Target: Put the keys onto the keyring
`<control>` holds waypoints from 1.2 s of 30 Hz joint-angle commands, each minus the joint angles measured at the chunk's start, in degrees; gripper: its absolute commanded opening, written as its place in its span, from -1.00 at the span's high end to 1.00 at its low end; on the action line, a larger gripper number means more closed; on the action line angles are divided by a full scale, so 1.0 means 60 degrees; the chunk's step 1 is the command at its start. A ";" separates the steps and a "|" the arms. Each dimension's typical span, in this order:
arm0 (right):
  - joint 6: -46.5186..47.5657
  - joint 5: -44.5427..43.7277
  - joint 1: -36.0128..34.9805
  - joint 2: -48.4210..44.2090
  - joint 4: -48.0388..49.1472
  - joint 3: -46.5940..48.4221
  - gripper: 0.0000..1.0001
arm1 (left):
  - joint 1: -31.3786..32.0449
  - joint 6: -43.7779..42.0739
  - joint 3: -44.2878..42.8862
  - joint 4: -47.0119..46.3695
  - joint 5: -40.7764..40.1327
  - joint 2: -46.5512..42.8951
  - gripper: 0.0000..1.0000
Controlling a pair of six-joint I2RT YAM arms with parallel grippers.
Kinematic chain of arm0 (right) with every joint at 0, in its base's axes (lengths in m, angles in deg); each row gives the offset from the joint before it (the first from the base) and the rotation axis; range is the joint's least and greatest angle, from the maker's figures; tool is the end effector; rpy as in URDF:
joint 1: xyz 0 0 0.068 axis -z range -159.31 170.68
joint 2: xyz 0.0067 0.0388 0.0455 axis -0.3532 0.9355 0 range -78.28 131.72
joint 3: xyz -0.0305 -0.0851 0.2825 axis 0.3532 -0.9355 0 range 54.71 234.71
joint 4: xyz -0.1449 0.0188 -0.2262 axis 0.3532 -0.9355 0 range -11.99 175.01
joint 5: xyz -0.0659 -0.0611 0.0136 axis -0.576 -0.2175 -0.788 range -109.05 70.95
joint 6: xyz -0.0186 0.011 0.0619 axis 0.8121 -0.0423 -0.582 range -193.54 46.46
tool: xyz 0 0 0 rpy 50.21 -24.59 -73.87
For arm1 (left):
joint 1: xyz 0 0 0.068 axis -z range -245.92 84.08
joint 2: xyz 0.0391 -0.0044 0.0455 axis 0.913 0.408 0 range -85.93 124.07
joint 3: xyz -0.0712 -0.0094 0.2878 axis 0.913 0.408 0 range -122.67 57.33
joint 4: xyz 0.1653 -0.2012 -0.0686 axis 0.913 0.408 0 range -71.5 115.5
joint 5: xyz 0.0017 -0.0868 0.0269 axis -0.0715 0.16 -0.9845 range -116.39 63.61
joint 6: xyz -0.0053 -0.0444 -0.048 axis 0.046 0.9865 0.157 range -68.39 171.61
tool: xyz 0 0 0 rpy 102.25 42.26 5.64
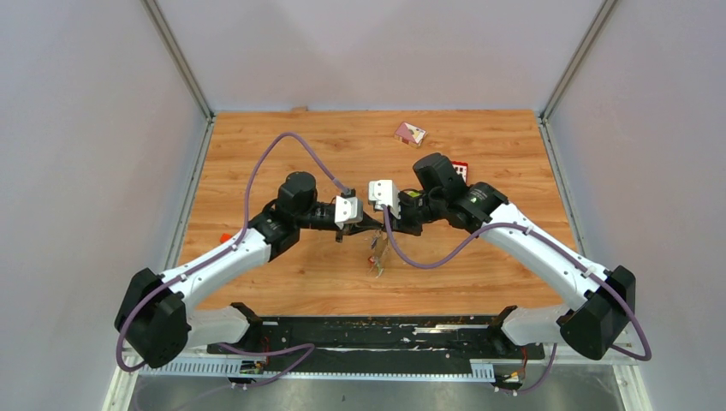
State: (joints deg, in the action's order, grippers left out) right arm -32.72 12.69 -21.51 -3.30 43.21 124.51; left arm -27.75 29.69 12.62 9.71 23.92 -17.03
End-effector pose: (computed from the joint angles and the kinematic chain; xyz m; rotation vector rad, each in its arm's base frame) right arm 0.1917 0.2104 0.3429 -1.7309 1.5642 0.6701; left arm 0.1915 -0.2011 0.3052 1.4140 1.1979 -0.9991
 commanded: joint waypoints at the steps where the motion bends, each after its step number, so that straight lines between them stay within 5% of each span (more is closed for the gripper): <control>1: -0.0138 0.0313 -0.0051 -0.0107 0.0773 0.0228 0.99 | 0.0012 0.0299 -0.0195 -0.0003 0.0071 0.0107 1.00; 12: -0.0438 0.0538 0.0331 -0.0844 0.1370 -0.0486 0.29 | -0.0361 0.2294 0.1211 -0.3138 0.0186 -0.0793 1.00; 23: -0.0241 0.2165 0.0570 -0.1256 0.1712 -0.1004 0.27 | -0.0484 0.4105 0.1802 -0.5309 0.0474 -0.0796 1.00; 36: -0.0863 0.1940 0.0577 -0.0397 0.3027 -0.1591 0.34 | -0.0483 0.3661 0.1837 -0.4734 0.0448 -0.0845 1.00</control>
State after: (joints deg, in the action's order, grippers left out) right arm -36.04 22.49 -18.23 -6.93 56.17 115.36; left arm -30.46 51.73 23.86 -16.92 25.86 -20.79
